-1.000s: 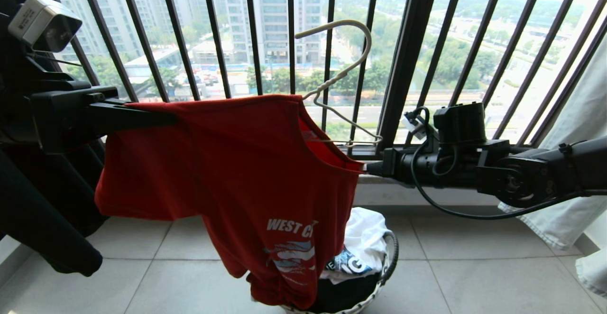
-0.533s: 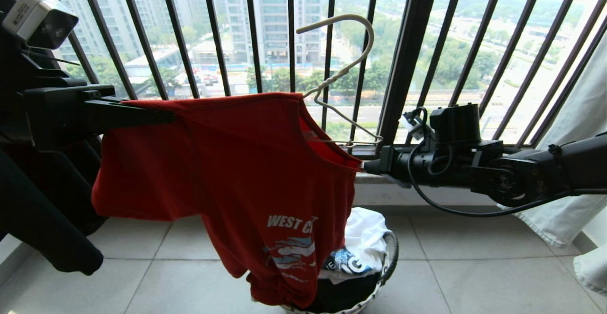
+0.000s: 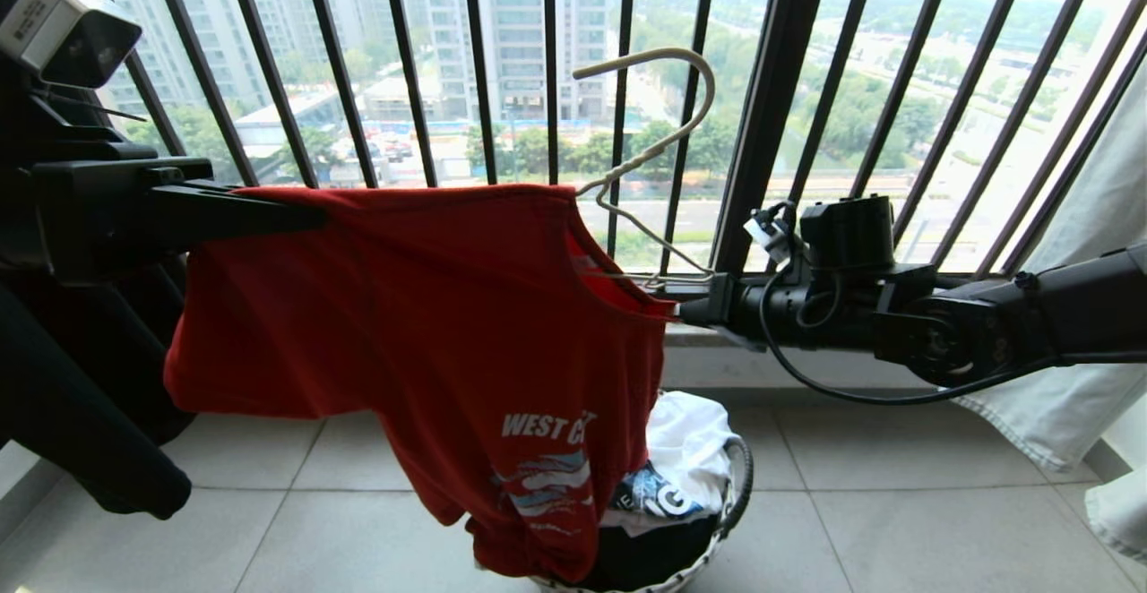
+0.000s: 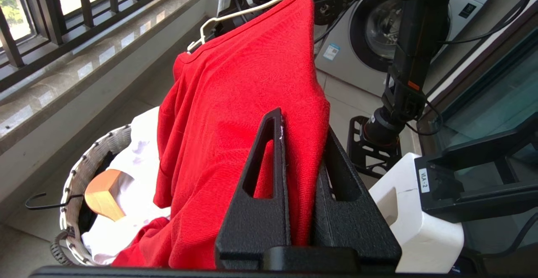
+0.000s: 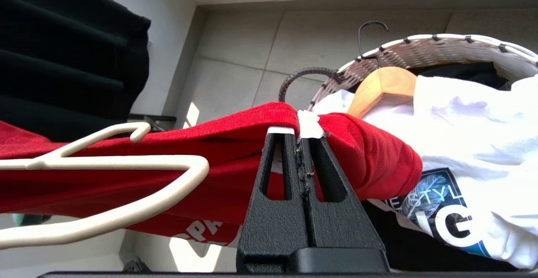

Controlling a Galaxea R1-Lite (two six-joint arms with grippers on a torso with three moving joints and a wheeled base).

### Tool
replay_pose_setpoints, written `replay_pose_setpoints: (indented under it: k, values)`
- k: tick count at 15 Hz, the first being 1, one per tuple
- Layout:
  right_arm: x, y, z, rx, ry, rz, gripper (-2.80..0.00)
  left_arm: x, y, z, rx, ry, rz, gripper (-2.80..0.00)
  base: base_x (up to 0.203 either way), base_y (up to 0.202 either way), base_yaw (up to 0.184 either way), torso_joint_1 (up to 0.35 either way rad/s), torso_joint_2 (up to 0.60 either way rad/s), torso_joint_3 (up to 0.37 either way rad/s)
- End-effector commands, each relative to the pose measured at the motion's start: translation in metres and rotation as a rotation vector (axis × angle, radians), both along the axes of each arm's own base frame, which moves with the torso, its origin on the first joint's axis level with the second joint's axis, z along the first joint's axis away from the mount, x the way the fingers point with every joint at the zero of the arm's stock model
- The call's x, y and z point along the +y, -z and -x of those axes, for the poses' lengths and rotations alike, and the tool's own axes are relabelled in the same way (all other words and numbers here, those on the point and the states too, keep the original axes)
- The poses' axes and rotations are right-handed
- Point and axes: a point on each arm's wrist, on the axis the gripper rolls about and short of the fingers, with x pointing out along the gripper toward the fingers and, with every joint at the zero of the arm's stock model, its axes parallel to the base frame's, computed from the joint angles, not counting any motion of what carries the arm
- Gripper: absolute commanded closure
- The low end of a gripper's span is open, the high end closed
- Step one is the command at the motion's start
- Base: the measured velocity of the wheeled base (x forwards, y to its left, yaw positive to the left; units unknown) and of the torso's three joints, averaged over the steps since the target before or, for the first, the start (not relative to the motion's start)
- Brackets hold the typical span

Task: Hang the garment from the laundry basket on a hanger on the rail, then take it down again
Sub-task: Hang the clothes on the clothes rack

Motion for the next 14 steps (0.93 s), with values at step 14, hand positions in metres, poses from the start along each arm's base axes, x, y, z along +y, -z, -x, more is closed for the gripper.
replay_pose_setpoints:
  k: [14]
  values:
    - [0.0035, -0.0002, -0.0086, 0.052, -0.024, -0.077, 0.00, -0.0006, -0.0019, 0.0044, 0.018, 0.006, 0.008, 0.00, 0.000, 0.000, 0.000, 0.000, 0.00, 0.000]
